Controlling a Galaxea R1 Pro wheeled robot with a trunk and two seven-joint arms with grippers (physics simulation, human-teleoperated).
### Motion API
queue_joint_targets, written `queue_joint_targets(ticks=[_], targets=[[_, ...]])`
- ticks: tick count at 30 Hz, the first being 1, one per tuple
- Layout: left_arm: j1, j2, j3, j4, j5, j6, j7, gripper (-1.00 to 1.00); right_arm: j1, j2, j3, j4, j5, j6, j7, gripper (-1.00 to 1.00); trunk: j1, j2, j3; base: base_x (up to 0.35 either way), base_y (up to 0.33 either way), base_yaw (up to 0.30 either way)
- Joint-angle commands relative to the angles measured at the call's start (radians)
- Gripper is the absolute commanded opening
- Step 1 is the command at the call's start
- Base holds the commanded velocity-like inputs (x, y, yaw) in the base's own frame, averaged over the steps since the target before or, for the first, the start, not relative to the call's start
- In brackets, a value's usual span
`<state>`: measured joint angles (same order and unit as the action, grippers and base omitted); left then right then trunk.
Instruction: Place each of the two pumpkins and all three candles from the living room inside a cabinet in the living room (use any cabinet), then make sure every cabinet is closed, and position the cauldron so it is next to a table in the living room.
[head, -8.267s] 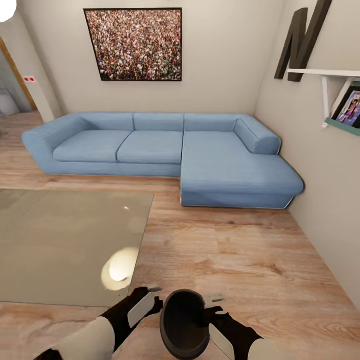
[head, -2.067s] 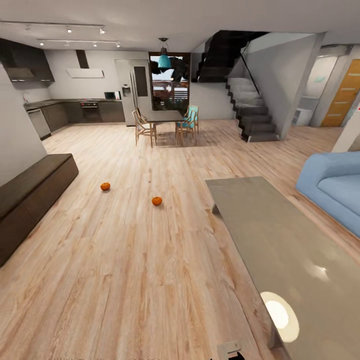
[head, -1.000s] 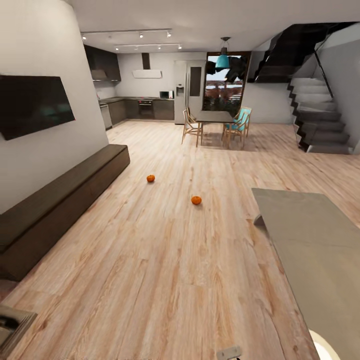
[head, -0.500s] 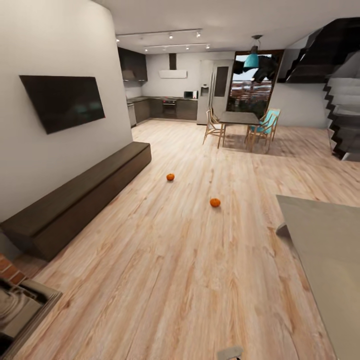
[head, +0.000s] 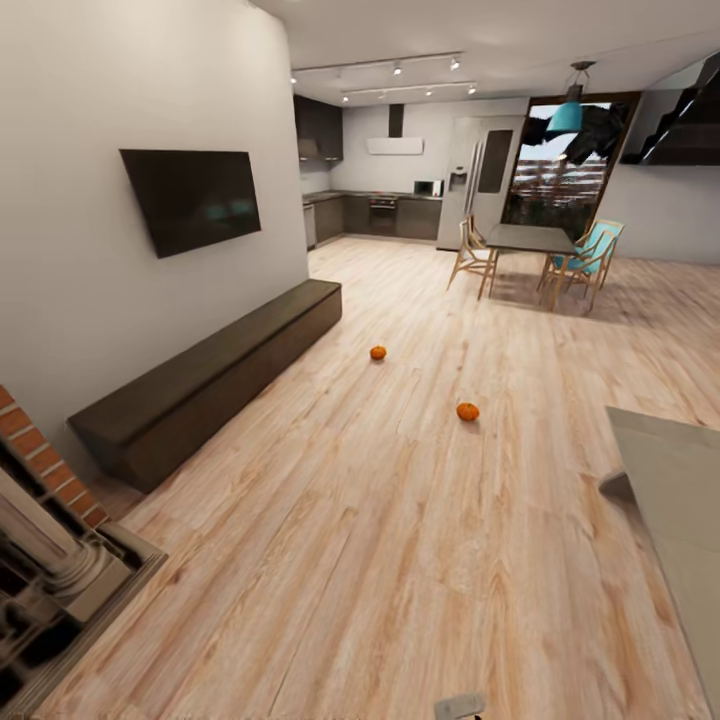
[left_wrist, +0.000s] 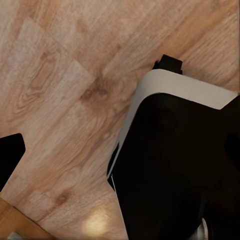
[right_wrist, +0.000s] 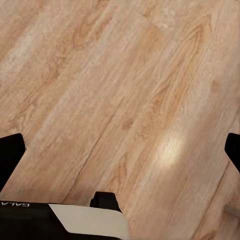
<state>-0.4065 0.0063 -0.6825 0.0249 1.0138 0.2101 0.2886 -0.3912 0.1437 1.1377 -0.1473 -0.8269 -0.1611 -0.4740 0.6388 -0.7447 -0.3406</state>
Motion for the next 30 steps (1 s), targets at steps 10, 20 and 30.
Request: queue_joint_targets(ticks=[10,20,30], targets=[[0.003,-0.010,0.001,0.010,0.001,-0.035,0.000,1.00,0.000,-0.007,0.006,0.012,0.003,0.015,-0.007,1.00,0.000,0.000,-0.002,0.000,0.000,0.056],[0.003,-0.011,0.003,0.005,0.003,-0.037,0.000,1.00,0.000,-0.025,-0.022,0.162,-0.028,0.014,-0.011,1.00,0.000,0.000,-0.002,0.000,0.000,0.000],[0.003,-0.003,0.001,0.007,-0.002,-0.037,-0.048,1.00,0.021,-0.066,-0.063,0.162,-0.060,0.007,0.151,1.00,0.000,0.000,-0.002,0.000,0.000,0.000]])
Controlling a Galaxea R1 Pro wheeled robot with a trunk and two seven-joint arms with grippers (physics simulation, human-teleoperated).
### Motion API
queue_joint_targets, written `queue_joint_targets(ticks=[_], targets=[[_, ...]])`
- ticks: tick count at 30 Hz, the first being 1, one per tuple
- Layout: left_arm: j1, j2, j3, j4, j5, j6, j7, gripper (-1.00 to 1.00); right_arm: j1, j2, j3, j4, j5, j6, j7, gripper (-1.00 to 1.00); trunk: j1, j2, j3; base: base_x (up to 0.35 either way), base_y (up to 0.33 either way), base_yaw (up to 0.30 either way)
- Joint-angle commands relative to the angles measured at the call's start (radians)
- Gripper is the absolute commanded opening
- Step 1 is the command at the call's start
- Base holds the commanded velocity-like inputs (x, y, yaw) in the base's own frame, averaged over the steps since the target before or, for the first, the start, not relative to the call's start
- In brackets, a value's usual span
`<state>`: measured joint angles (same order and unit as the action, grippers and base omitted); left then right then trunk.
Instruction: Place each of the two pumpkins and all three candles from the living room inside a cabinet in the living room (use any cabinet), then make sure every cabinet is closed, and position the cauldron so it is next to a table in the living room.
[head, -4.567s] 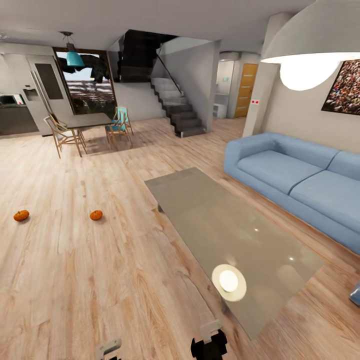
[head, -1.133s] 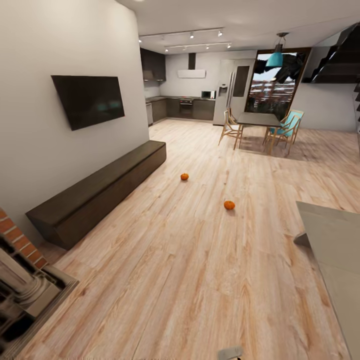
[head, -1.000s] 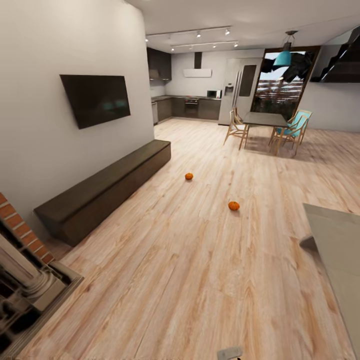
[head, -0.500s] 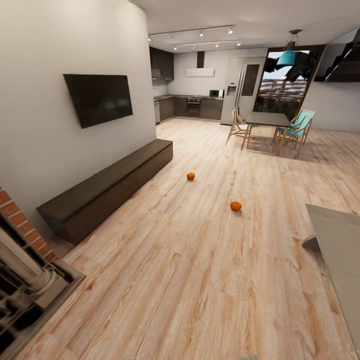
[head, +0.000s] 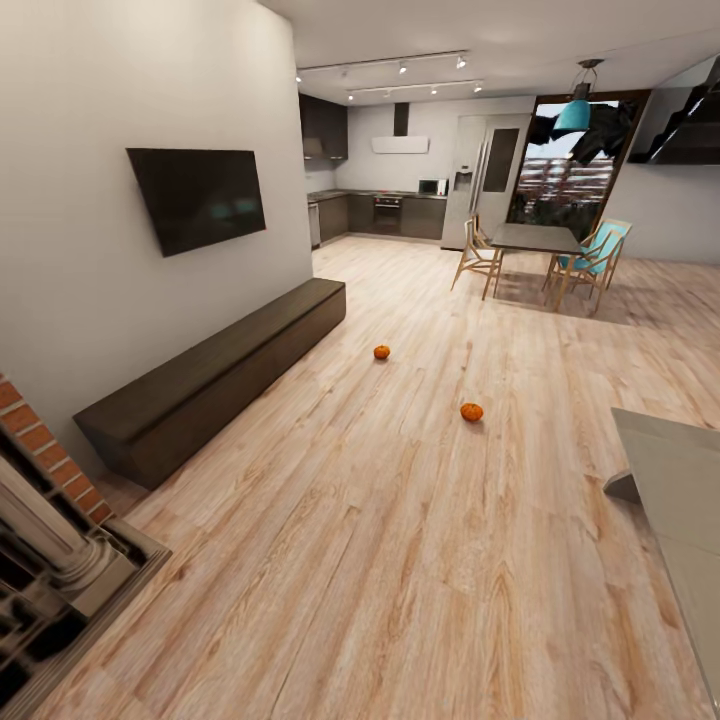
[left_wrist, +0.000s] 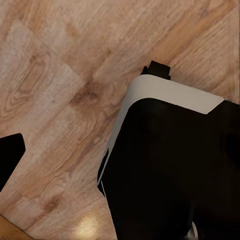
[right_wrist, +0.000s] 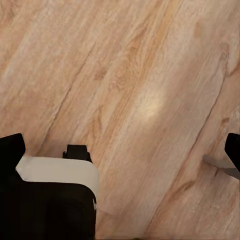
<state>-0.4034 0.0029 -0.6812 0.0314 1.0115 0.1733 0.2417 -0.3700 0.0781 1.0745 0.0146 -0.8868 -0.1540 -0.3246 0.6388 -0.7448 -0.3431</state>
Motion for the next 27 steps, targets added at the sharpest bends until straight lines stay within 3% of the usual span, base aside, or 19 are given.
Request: queue_joint_targets(ticks=[1,4,7,16,27], targets=[[0.000,0.001,-0.001,0.002,-0.001,0.001,-0.043,1.00,0.000,-0.015,-0.025,0.002,-0.028,0.003,0.107,1.00,0.000,0.000,0.000,0.000,0.000,0.000],[0.000,0.002,-0.002,0.005,-0.002,0.001,-0.102,1.00,0.000,-0.035,-0.049,0.005,-0.066,0.006,0.212,1.00,0.000,0.000,0.000,0.000,0.000,0.000],[0.000,0.004,-0.004,0.005,-0.003,0.001,-0.136,1.00,0.002,-0.042,-0.057,0.009,-0.082,0.006,0.257,1.00,0.000,0.000,0.000,0.000,0.000,0.000],[0.000,0.005,-0.006,0.006,-0.005,0.000,-0.151,1.00,0.012,-0.062,-0.059,0.010,-0.087,-0.005,0.324,1.00,0.000,0.000,0.000,0.022,0.006,0.000],[0.000,0.007,-0.006,0.010,-0.005,0.000,-0.147,1.00,0.013,-0.060,-0.059,0.010,-0.086,-0.009,0.330,1.00,0.000,0.000,0.000,0.291,0.099,0.000]])
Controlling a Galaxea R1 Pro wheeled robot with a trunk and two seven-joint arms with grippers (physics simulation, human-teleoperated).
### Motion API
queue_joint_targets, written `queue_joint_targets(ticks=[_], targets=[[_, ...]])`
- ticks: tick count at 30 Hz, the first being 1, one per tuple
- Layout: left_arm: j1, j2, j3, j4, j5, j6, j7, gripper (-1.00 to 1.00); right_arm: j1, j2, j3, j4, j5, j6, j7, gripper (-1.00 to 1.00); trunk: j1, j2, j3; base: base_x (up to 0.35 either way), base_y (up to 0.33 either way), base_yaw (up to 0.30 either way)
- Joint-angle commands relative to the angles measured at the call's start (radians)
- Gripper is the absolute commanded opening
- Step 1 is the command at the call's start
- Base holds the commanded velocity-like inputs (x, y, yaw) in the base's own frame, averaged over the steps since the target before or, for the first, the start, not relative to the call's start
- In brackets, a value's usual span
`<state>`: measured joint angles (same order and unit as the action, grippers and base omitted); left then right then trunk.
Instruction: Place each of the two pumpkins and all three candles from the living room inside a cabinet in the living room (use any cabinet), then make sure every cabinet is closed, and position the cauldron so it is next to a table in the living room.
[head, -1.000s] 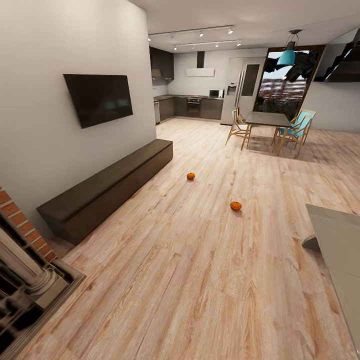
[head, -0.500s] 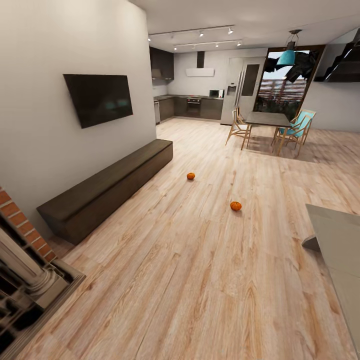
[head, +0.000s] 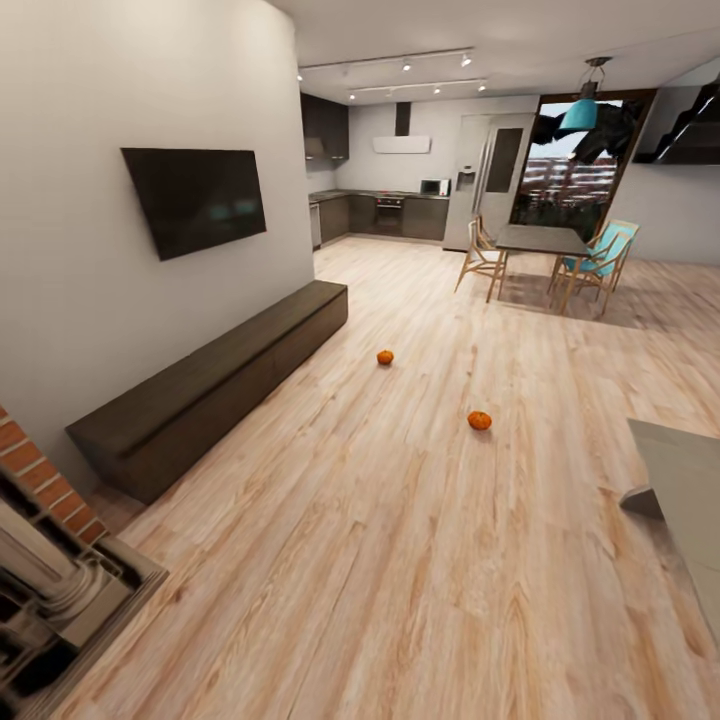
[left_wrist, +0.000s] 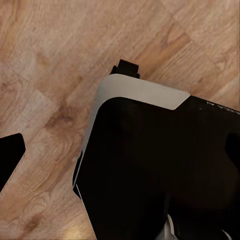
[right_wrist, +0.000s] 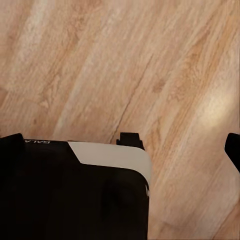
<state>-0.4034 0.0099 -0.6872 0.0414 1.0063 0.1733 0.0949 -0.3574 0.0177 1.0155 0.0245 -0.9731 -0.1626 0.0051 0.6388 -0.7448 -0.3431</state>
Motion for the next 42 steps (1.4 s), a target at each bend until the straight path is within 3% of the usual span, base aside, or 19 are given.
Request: queue_joint_targets(ticks=[1,31,42], targets=[[0.000,0.000,0.000,0.000,0.000,0.000,0.000,1.00,0.000,0.000,0.000,0.000,0.000,0.000,0.000,1.00,0.000,0.000,0.000,0.314,0.105,0.000],[0.000,-0.001,0.000,0.002,-0.001,-0.002,0.005,1.00,0.000,-0.001,0.000,0.000,-0.001,0.002,-0.001,1.00,0.000,0.000,-0.012,0.316,0.060,0.000],[0.000,0.000,-0.001,0.002,-0.001,-0.002,0.005,1.00,0.000,-0.001,0.000,0.000,-0.001,0.002,-0.001,1.00,0.000,0.000,-0.009,0.319,0.000,-0.240]])
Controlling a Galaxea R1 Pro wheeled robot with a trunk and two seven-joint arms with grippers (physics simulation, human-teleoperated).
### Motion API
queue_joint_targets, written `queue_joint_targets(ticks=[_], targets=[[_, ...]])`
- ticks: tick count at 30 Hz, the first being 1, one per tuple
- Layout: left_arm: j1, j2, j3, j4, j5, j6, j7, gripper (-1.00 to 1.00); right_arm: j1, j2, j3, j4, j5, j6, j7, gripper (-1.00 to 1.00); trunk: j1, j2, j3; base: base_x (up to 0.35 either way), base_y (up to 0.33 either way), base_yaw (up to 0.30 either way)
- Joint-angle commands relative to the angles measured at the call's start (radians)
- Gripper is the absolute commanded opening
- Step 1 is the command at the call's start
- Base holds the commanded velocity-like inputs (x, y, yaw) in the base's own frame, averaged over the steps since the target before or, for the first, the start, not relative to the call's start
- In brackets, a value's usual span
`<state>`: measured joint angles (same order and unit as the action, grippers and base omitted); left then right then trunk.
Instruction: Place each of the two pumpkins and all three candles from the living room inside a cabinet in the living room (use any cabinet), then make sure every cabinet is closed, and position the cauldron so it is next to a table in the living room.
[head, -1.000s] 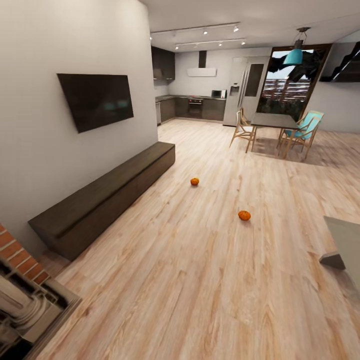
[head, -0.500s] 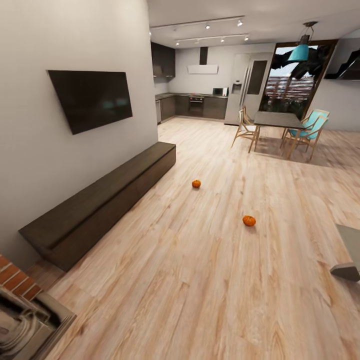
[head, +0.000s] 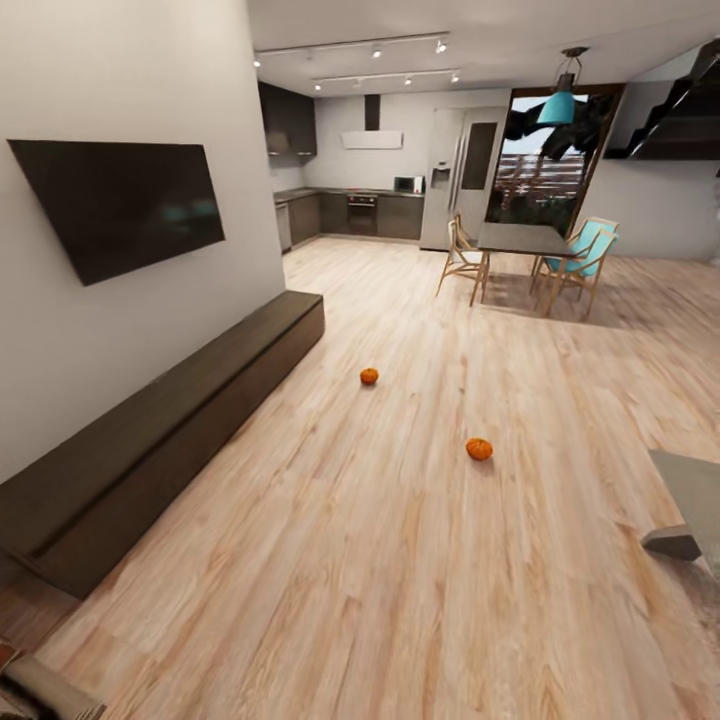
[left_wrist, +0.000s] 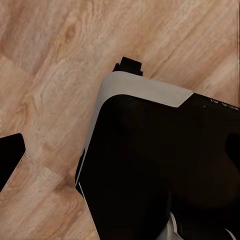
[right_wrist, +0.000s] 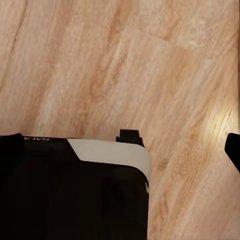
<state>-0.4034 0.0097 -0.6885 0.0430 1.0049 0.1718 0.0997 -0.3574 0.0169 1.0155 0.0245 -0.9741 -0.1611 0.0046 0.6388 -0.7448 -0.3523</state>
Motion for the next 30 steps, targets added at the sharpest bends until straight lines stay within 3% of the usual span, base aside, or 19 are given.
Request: queue_joint_targets(ticks=[1,15,30], targets=[[0.000,0.000,0.000,0.000,0.000,0.000,0.000,1.00,0.000,0.000,0.000,0.000,0.000,0.000,0.000,1.00,0.000,0.000,0.000,0.322,0.000,-0.272],[0.000,0.000,0.000,0.000,0.000,0.000,0.000,1.00,0.000,0.000,0.000,0.000,0.000,0.000,0.000,1.00,0.000,0.000,0.006,0.324,0.000,-0.268],[0.000,0.001,0.000,0.000,0.000,0.000,0.000,1.00,0.000,0.002,0.000,0.000,0.000,0.000,0.000,1.00,0.000,0.000,0.003,0.324,0.000,-0.021]])
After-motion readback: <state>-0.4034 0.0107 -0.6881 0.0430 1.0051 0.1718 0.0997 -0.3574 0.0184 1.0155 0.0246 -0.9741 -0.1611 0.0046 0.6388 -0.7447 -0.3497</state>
